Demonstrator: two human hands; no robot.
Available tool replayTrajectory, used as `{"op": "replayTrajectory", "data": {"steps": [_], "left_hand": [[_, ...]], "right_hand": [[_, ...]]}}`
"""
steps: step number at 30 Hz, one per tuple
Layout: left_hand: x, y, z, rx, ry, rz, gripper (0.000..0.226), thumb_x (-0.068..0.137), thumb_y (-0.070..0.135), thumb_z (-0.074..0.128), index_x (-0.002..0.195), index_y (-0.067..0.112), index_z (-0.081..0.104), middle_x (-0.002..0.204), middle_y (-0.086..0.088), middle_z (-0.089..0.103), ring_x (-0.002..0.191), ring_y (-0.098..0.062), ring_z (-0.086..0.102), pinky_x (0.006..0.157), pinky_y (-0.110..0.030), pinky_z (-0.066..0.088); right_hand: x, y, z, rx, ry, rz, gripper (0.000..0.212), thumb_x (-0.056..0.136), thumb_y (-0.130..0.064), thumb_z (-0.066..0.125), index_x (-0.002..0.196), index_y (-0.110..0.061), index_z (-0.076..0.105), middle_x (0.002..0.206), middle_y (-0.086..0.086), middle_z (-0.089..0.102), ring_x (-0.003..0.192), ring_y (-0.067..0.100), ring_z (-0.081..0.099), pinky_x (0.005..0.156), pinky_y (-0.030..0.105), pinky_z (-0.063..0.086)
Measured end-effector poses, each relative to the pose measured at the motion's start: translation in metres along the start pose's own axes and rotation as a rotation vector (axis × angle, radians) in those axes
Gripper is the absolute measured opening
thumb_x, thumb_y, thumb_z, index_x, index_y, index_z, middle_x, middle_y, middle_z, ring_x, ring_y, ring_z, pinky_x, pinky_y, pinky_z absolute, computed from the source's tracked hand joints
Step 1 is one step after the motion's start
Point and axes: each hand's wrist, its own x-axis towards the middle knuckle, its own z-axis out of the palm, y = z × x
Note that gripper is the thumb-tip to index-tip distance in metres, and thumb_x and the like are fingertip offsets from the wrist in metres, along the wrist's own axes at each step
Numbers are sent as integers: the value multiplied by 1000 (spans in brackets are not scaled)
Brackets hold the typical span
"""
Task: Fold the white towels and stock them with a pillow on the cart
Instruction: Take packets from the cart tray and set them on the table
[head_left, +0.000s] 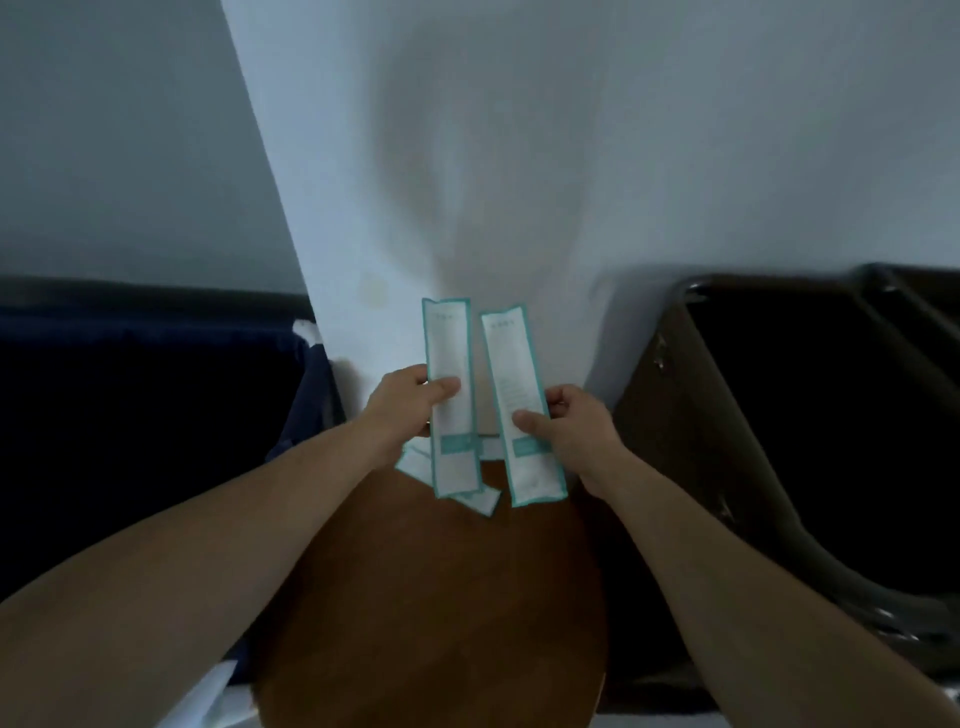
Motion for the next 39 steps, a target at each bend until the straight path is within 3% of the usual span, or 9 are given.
{"op": "replayTrajectory", "data": {"steps": [8,12,16,19,24,28,33,36,39], "left_hand": [[-61,127,126,-17,-173,284,15,96,20,64,105,8,68,102,-10,72,85,-24,68,69,-35,57],[-106,164,219,33,-189,426,31,95,18,66,120,2,60,108,-9,68,92,-23,67,78,-34,57],[-171,185,342,75,-255,492,35,95,19,66,122,-2,59,118,-17,66,105,-33,65,94,-49,54],[-216,197,432,38,-378,531,31,94,14,67,119,-3,60,116,-20,67,106,-36,65,94,-50,54],[-265,208,550,64,-461,591,15,93,19,68,101,8,61,96,-6,65,86,-21,61,77,-34,51],[-265,218,616,74,-514,599,14,93,19,68,104,14,62,100,-6,65,86,-19,61,77,-34,52],[-226,243,681,70,-518,601,13,91,21,70,100,14,63,94,-3,66,81,-16,62,62,-27,48],[-199,261,714,43,-527,577,13,91,21,69,101,14,65,98,-5,68,87,-20,65,73,-33,55],[-178,276,741,18,-528,564,11,91,22,69,99,16,62,95,0,66,83,-14,63,63,-26,50]], "right_hand": [[-79,-52,-156,195,209,-128,28,80,-15,82,98,-13,62,96,8,75,84,24,74,66,35,57],[-132,-46,-249,213,279,-194,33,81,-15,81,109,-18,64,93,-2,78,82,16,75,64,29,57],[-207,-15,-372,188,420,-167,20,81,-17,82,97,-19,69,82,-5,77,69,11,74,50,22,53],[-256,12,-455,189,535,-128,13,87,-21,77,97,-17,70,86,-1,77,71,15,73,55,26,54],[-303,40,-560,195,711,-79,7,90,-20,73,91,-14,70,93,6,73,81,22,68,78,44,58],[-308,58,-621,206,791,-27,10,85,-16,78,88,-11,69,98,13,73,91,31,71,85,48,60],[-272,65,-686,213,843,2,12,84,-13,79,89,-11,68,96,10,73,93,31,71,88,51,58],[-243,63,-721,191,854,7,14,81,-14,81,88,-10,69,94,11,74,90,31,72,84,49,60],[-216,59,-756,159,842,11,18,79,-15,84,90,-10,71,92,10,76,83,27,74,75,43,62]]}}
